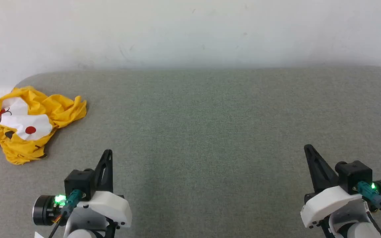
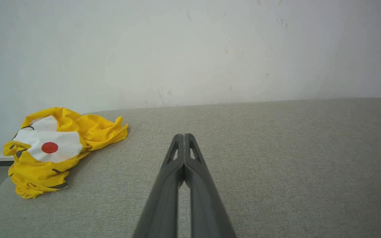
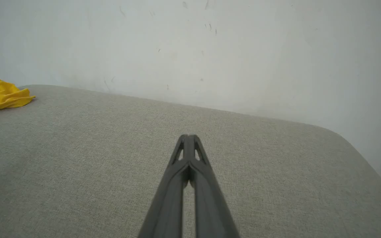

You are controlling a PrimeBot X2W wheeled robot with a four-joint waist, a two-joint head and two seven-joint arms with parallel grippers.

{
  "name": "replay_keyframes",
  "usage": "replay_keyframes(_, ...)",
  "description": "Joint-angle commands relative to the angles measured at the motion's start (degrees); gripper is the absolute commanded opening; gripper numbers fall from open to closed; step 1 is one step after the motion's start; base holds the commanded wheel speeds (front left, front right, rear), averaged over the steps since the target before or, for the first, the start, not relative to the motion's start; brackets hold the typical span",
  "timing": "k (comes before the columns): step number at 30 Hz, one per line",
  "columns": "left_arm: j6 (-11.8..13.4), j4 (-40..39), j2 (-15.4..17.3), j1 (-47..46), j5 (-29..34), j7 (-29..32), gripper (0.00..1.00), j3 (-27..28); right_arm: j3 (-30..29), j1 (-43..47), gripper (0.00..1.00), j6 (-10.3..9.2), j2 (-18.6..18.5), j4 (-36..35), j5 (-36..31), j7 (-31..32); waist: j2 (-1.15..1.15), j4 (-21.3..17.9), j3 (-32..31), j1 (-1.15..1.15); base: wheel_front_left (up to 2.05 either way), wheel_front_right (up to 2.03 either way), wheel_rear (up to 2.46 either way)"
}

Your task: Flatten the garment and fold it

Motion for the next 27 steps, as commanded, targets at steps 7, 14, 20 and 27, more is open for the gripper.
replay_keyframes(7, 0.29, -0.32, -0.13, 0.29, 0.36, -0.05, 0.00, 0.20, -0.04, -0.45, 0.00, -0.12, 0.19, -0.36, -0.36, 0.03, -0.01, 0.00, 0.00, 0.00, 0.00, 0.00, 0.00)
replay_keyframes(14, 0.29, -0.32, -0.13, 0.29, 0.36, -0.05, 0.00, 0.20, -0.04, -0.45, 0.00, -0.12, 0.19, -0.36, -0.36, 0.03, -0.01, 0.00, 0.00, 0.00, 0.00, 0.00, 0.00)
replay_keyframes(20, -0.02, 0.06, 0.00, -0.01, -0.02, -0.01, 1.00, -0.06, 0.00, 0.00, 1.00, 0.00, -0.04, 0.14, 0.03, -0.01, -0.01, 0.00, 0.00, 0.00, 0.00, 0.00, 0.00)
replay_keyframes(27, 0.47, 0.82, -0.01, -0.43, -0.73, -0.73, 1.00, -0.74, -0.29, 0.00, 1.00, -0.01, -0.04, 0.38, 0.45, -0.65, -0.01, 0.22, 0.01, 0.00, 0.00, 0.00, 0.00)
